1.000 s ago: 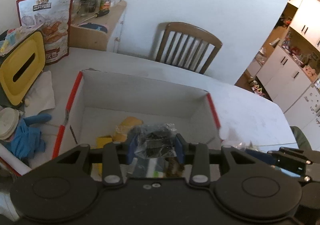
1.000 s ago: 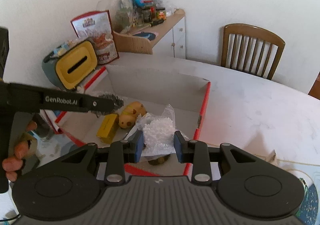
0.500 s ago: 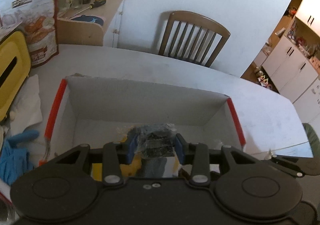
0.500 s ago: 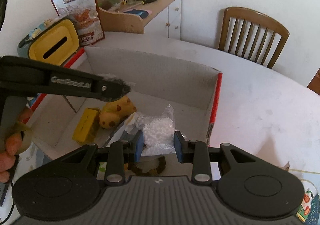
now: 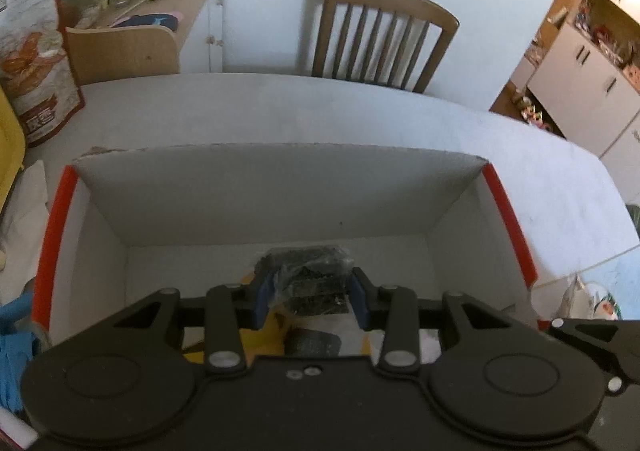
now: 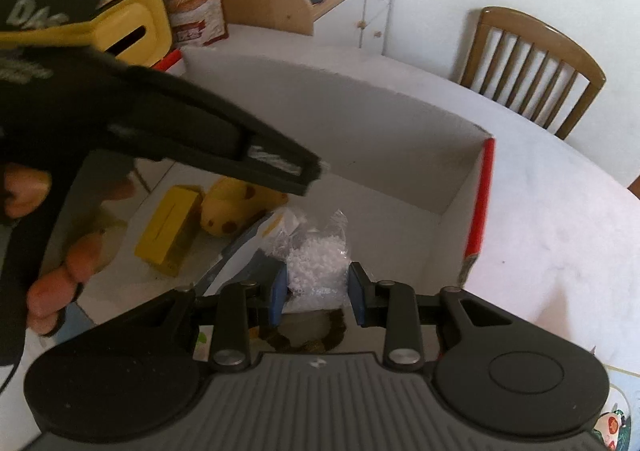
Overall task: Organize objects
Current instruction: 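Carry the black bag and bead bag into the red box, then open both tools to release the bags inside the box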
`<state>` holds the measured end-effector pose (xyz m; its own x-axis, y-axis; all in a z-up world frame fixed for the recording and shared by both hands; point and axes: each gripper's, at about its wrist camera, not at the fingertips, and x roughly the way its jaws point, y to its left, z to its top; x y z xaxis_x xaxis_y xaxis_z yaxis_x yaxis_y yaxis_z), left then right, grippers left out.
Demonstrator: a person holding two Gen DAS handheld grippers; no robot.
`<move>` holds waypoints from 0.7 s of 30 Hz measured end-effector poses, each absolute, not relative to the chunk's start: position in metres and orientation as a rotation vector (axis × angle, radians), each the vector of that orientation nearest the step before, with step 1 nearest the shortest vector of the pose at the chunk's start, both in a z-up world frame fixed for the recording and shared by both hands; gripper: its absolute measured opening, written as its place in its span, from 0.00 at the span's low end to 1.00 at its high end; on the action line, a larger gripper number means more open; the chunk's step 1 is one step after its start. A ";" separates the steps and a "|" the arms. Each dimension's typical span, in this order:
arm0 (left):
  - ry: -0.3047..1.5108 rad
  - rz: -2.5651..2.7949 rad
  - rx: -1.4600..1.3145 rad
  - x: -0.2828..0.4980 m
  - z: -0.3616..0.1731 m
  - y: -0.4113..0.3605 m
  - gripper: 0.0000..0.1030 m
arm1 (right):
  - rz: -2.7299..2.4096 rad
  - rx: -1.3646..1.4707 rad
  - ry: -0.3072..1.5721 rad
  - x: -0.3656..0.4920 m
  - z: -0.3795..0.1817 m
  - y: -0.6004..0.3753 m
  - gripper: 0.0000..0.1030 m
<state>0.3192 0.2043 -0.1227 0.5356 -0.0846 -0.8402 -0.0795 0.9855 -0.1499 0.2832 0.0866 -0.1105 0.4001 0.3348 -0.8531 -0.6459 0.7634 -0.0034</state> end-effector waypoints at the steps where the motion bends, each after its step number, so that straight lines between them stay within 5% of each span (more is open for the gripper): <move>1: 1.013 -0.006 -0.172 0.321 -0.124 0.203 0.37 | 0.640 -0.368 0.979 0.283 -0.111 0.088 0.31; 16: 1.040 -0.019 -0.140 0.325 -0.130 0.197 0.39 | 0.642 -0.364 1.010 0.278 -0.117 0.087 0.31; 21: 1.037 -0.013 -0.140 0.323 -0.128 0.197 0.47 | 0.640 -0.338 1.001 0.276 -0.110 0.081 0.31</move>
